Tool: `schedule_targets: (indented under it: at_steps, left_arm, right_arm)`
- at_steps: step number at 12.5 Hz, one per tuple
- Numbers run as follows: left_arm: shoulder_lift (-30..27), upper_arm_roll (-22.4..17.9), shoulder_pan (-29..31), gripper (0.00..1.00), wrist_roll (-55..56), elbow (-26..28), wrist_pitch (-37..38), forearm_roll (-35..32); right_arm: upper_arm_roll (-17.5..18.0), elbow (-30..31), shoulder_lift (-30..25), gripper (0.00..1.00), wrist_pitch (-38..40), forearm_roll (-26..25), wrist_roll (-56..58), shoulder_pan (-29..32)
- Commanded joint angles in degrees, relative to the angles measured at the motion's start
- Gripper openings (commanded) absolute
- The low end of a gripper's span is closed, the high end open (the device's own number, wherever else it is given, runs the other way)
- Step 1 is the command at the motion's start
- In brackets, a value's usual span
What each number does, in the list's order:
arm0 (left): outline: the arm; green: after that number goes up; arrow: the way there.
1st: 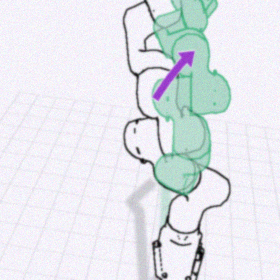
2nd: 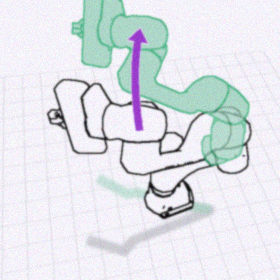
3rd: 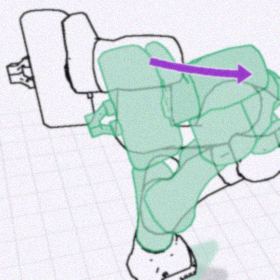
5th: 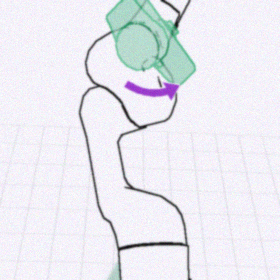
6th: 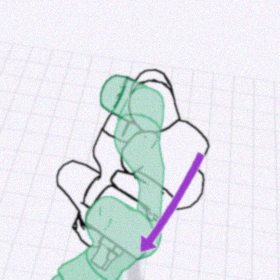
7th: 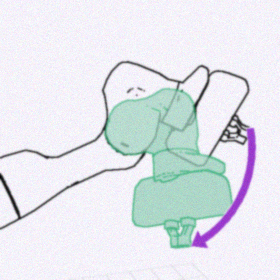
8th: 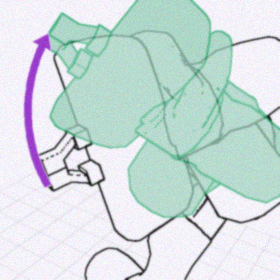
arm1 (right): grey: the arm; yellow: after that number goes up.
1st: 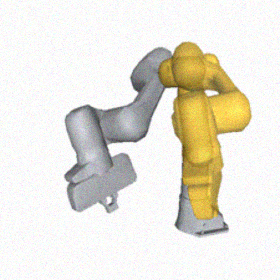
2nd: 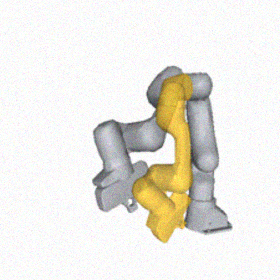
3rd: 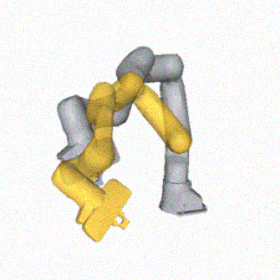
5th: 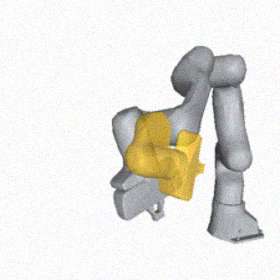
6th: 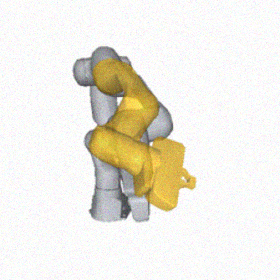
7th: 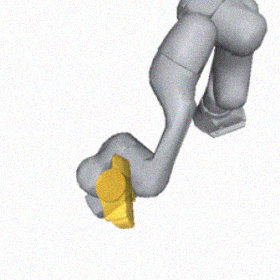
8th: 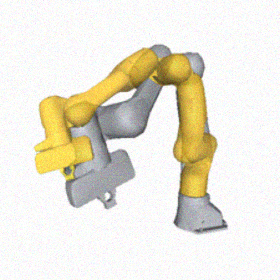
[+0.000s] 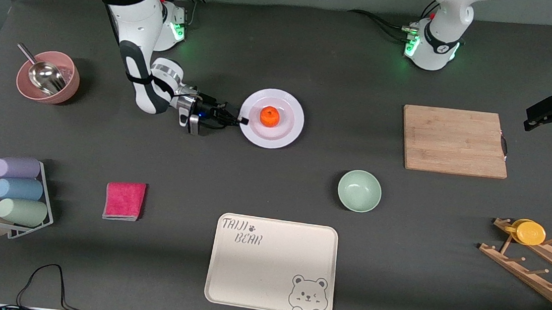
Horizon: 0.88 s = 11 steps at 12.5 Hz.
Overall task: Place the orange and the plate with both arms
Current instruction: 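Lift the plate holding the orange with the right gripper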
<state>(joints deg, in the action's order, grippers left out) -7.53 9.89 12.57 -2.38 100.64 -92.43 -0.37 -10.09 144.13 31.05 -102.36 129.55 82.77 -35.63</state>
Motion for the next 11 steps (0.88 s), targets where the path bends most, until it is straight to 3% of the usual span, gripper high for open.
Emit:
schedule_targets:
  at_steps: [1, 4, 7, 11]
  left_arm:
    - [-0.64, 0.13, -0.18, 1.0, 0.44, 0.35, -0.56, 0.02]
    - [-0.64, 0.04, 0.0, 1.0, 0.71, 0.35, -0.73, 0.02]
    - [-0.64, 0.04, 0.09, 1.0, 0.88, 0.35, -0.73, -0.07]
    - [-0.73, 0.13, -0.09, 1.0, 0.88, 0.35, -0.65, -0.15]
  right_arm:
    - [-0.27, -5.86, -1.24, 0.0, -0.47, -4.47, -9.53, 2.66]
    - [-0.63, -12.79, -3.09, 0.0, -3.63, -9.74, -19.81, 5.83]
    - [-4.75, -23.42, -2.84, 0.0, -4.43, -17.91, -35.52, 6.19]
    - [-8.44, -40.37, 2.25, 0.0, -5.22, -21.45, -50.22, 6.19]
